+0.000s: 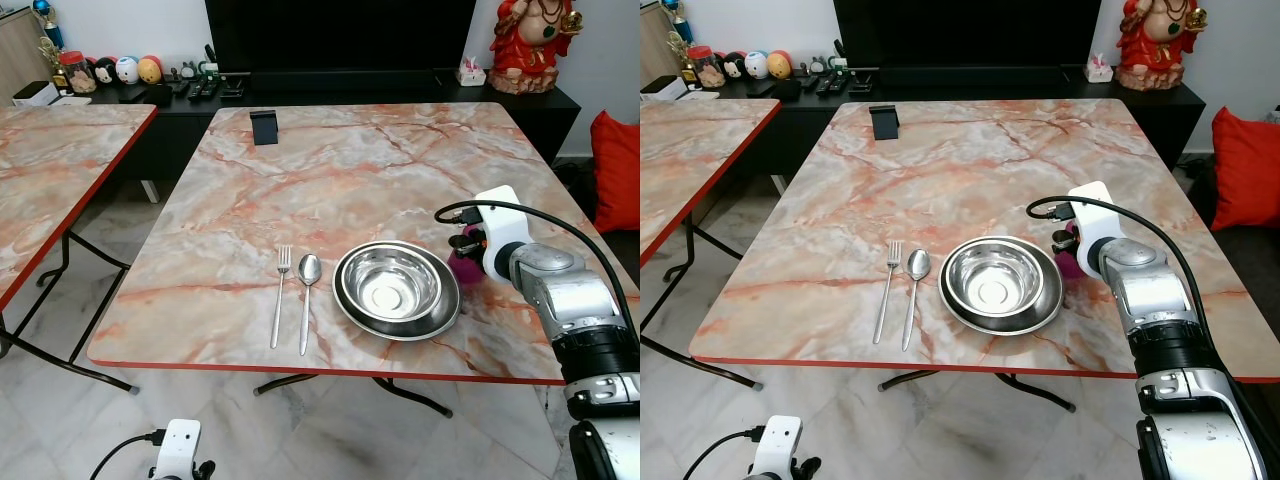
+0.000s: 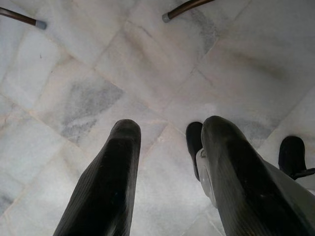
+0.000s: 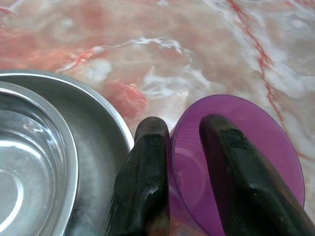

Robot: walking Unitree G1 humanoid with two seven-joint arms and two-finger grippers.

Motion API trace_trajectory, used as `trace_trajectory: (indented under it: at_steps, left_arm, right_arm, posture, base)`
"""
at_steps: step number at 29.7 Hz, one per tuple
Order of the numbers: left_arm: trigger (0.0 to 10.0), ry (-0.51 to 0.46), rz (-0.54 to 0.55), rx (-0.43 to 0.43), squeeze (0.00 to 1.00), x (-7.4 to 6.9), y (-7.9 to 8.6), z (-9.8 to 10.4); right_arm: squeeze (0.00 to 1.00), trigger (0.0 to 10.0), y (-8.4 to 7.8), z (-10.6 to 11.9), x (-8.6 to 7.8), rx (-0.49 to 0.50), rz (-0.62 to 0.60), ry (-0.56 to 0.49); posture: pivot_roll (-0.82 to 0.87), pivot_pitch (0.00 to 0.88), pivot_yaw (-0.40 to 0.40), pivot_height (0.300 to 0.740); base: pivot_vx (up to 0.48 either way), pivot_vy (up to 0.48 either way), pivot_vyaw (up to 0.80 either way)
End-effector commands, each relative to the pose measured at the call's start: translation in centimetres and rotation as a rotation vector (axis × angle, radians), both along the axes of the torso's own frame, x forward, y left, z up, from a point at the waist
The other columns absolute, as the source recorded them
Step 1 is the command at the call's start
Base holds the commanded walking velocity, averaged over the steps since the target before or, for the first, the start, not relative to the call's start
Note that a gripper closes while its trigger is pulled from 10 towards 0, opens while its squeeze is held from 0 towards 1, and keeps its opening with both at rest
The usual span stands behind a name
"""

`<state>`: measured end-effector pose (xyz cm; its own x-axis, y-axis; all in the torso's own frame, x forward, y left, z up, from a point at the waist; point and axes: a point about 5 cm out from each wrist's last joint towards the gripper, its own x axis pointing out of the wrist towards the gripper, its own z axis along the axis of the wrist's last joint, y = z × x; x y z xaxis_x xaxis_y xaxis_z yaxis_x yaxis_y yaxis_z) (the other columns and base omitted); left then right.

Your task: Setting the table

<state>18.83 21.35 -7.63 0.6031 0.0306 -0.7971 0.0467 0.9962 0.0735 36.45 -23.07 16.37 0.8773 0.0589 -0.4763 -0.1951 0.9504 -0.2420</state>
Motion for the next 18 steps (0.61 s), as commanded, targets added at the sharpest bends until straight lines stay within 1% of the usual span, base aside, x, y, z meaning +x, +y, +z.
trace_trajectory:
  at_steps: [1,3,8,18]
  left_arm:
    - [10.0,0.034,0.004,0.009,0.00,-0.72,0.23,-0.35]
    - [10.0,0.034,0.005,0.009,0.00,-0.72,0.23,-0.36]
    - [10.0,0.035,0.005,0.010,0.00,-0.73,0.22,-0.36]
    - [10.0,0.034,0.005,0.011,0.00,-0.77,0.19,-0.38]
  right_arm:
    - [0.00,10.0,0.34,0.42,0.36,-0.016,0.009,-0.011]
    - [0.00,10.0,0.43,0.37,0.37,-0.018,0.016,-0.010]
    - [0.00,10.0,0.29,0.01,0.30,-0.096,0.030,0.005]
    - [0.00,10.0,0.53,0.28,0.45,-0.079,0.032,-0.011]
  posture:
    - [-0.08,0.000,0.034,0.740]
    - [-0.08,0.000,0.034,0.740]
    - [-0.08,0.000,0.032,0.740]
    - [-0.08,0.000,0.031,0.740]
  base:
    - [0.000,0.000,0.00]
    - [0.000,0.000,0.00]
    - [0.000,0.000,0.00]
    - [0.000,0.000,0.00]
